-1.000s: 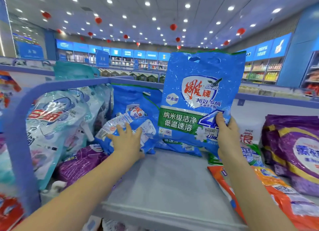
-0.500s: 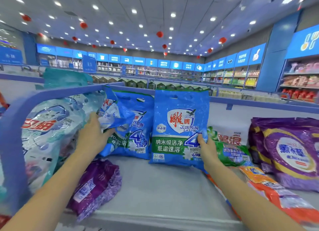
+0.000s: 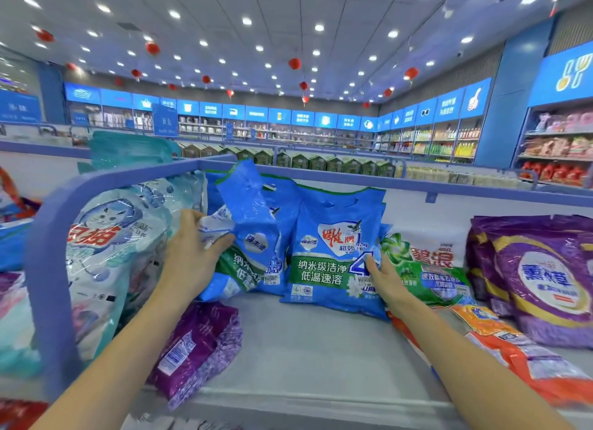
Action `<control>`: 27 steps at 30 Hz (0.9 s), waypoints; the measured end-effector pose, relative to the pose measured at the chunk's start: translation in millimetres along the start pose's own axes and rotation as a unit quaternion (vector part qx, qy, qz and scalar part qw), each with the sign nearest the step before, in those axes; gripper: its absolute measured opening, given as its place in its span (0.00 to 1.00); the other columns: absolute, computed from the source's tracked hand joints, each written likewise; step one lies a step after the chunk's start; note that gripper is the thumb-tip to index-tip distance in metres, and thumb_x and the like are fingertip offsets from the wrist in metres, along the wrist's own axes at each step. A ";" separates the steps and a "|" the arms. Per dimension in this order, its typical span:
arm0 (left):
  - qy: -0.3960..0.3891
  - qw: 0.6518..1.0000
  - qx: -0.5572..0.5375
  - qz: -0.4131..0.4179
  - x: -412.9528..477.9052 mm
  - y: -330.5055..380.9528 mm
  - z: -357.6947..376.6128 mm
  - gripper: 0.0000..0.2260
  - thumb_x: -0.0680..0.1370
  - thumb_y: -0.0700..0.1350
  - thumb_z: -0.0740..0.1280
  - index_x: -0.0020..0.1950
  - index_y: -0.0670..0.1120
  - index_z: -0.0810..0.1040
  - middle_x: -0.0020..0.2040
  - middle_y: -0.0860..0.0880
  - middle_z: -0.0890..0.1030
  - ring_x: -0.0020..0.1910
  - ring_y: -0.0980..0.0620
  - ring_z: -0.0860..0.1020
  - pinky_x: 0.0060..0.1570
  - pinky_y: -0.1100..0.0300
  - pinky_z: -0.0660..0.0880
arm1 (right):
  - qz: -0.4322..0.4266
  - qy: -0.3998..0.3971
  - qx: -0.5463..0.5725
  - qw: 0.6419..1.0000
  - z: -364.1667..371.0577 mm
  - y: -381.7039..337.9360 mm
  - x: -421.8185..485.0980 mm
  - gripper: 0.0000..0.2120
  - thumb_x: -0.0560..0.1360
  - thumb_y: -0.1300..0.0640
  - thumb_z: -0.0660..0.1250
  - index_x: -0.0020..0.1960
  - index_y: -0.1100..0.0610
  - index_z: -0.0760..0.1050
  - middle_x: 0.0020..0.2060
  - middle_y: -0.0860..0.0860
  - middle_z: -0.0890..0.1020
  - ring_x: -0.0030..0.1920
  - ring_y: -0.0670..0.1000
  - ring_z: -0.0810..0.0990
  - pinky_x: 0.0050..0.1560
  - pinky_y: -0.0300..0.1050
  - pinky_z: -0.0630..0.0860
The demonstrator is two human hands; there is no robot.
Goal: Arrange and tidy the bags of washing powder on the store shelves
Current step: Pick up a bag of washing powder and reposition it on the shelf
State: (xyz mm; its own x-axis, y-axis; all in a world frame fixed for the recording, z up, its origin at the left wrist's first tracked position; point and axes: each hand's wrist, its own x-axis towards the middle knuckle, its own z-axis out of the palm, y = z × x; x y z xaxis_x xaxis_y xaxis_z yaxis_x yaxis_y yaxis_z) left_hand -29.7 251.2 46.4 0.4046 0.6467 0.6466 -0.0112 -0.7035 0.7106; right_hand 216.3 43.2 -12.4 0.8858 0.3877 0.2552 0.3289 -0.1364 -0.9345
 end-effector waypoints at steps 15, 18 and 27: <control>-0.242 0.912 -0.326 -0.065 -16.7 27.4 16.7 0.09 0.75 0.49 0.69 0.48 0.48 0.71 0.40 0.54 0.83 0.38 0.62 0.81 0.44 0.63 0.76 | -0.161 -0.107 0.029 0.981 -7.8 -153.0 -44.2 0.25 0.78 0.44 0.59 0.72 0.51 0.60 0.61 0.48 0.73 0.60 0.48 0.73 0.59 0.44 0.70; -0.282 0.897 -0.331 -0.078 -25.4 28.8 23.5 0.30 0.58 0.63 0.75 0.51 0.46 0.73 0.43 0.53 0.84 0.43 0.56 0.81 0.48 0.60 0.77 | 0.005 -0.195 0.101 0.976 -3.1 -160.4 -43.9 0.32 0.68 0.38 0.65 0.66 0.55 0.71 0.61 0.54 0.78 0.59 0.55 0.78 0.53 0.51 0.77; -0.301 0.826 -0.439 -0.187 -54.6 32.4 41.9 0.11 0.79 0.45 0.63 0.60 0.45 0.73 0.54 0.46 0.82 0.47 0.57 0.83 0.48 0.62 0.79 | -0.113 0.023 0.279 0.953 -17.1 -150.6 -52.8 0.03 0.76 0.59 0.66 0.46 0.55 0.78 0.41 0.54 0.83 0.44 0.59 0.81 0.50 0.60 0.79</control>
State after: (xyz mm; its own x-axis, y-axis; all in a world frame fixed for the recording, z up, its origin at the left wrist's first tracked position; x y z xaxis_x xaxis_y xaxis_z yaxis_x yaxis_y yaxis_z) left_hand -13.9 180.8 22.5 0.9081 0.3215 0.2684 -0.3335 0.1675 0.9277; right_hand 125.6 27.7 119.1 0.8302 0.3074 0.4650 0.2998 0.4569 -0.8375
